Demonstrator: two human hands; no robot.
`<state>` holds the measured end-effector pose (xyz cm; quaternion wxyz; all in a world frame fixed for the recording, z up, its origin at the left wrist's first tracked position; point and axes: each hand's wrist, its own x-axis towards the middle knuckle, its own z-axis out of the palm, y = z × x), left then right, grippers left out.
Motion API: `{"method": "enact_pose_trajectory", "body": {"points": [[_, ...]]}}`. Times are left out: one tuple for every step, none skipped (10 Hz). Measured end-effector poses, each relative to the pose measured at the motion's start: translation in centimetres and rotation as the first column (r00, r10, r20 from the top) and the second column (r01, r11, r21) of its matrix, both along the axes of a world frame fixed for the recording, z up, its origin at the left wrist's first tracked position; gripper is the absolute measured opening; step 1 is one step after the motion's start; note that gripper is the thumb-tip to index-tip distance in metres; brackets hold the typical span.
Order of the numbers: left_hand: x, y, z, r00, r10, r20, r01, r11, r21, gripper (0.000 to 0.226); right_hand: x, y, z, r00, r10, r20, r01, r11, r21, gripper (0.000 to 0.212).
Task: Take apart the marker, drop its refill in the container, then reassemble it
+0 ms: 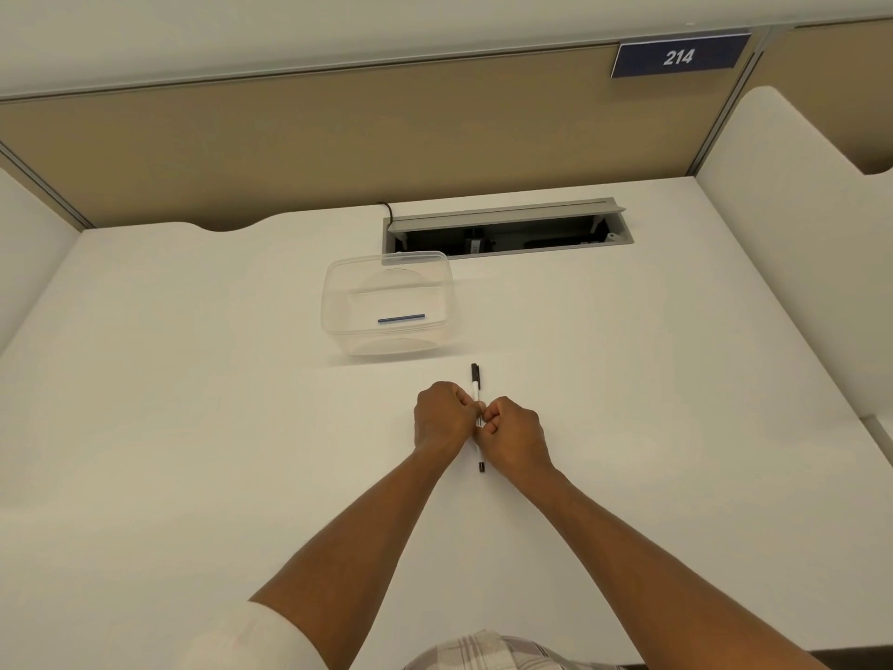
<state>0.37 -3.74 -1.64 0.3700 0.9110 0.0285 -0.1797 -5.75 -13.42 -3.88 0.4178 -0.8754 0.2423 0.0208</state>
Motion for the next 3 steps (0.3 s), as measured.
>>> {"method": "enact_pose_trajectory", "body": {"points": [[-0.09,0.10,0.03,1.000,0.002,0.008,-0.002,1.000,-0.003,0.012,-0.16,0.08,0.14,1.000,-0.008,0.012,0.008,1.000,0.001,0.018],[-0.26,0.45,-0.07,1.000,-0.002,0.010,0.002,1.000,-0.010,0.015,-0.34,0.13,0.32,1.000,-0.004,0.015,0.003,1.000,0.014,0.016],[-0.54,0.89,-0.15,1.000,0.007,0.020,-0.007,1.000,-0.024,0.018,-0.56,0.03,0.22,1.000,-0.007,0.027,0.007,1.000,0.015,0.010]]}}
